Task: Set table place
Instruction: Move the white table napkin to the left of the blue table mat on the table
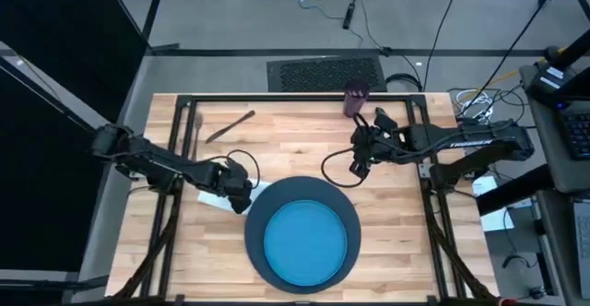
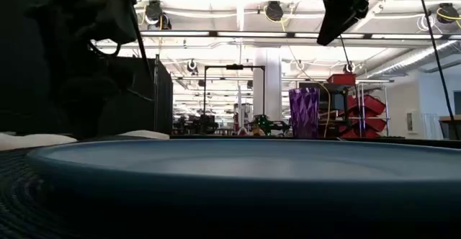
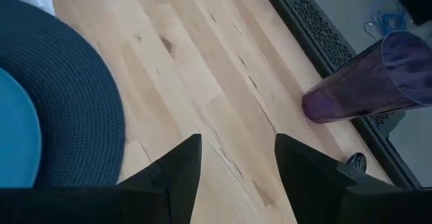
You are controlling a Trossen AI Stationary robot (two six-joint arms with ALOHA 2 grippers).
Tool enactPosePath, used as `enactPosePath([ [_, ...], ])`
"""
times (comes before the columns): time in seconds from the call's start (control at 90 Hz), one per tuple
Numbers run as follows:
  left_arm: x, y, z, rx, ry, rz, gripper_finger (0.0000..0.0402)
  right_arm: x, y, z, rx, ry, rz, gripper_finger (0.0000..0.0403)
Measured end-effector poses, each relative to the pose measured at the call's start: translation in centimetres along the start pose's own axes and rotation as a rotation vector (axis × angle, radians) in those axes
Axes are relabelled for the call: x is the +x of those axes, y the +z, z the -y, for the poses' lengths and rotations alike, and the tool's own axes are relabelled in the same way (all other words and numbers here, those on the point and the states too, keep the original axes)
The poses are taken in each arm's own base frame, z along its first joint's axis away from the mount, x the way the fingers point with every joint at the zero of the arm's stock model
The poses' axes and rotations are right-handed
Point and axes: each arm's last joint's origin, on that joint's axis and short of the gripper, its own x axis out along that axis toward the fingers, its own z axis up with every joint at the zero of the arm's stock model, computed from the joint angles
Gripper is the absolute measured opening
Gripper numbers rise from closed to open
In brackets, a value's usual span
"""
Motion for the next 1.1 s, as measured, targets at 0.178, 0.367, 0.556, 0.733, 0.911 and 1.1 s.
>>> enactPosePath([
  [0.178,-0.2,-1.3,-0.4,0.186,0.012,-0.147,0.0141,0.0,0.0,0.0,0.001,-0.001,-0.004,0.0176],
  [0.367,-0.6,-3.3,0.2,0.371,-0.054,-0.297,0.0141,0.0,0.0,0.0,0.001,-0.002,-0.004,0.0176],
  [0.556,-1.4,-5.2,1.9,0.575,-0.127,-0.314,0.0141,0.0,0.0,0.0,0.001,-0.002,-0.004,0.0176],
  [0.733,-2.4,-7.1,4.4,0.753,-0.235,-0.233,0.0141,0.0,0.0,0.0,0.003,-0.003,-0.004,0.0176],
  [0.911,-3.2,-9.5,6.7,0.914,-0.374,-0.129,0.0141,0.0,0.0,0.1,0.011,-0.004,-0.003,0.0176],
  [1.1,-3.6,-11.2,7.0,1.088,-0.369,-0.075,0.0141,0.0,0.1,0.1,0.016,-0.005,0.006,0.0176],
])
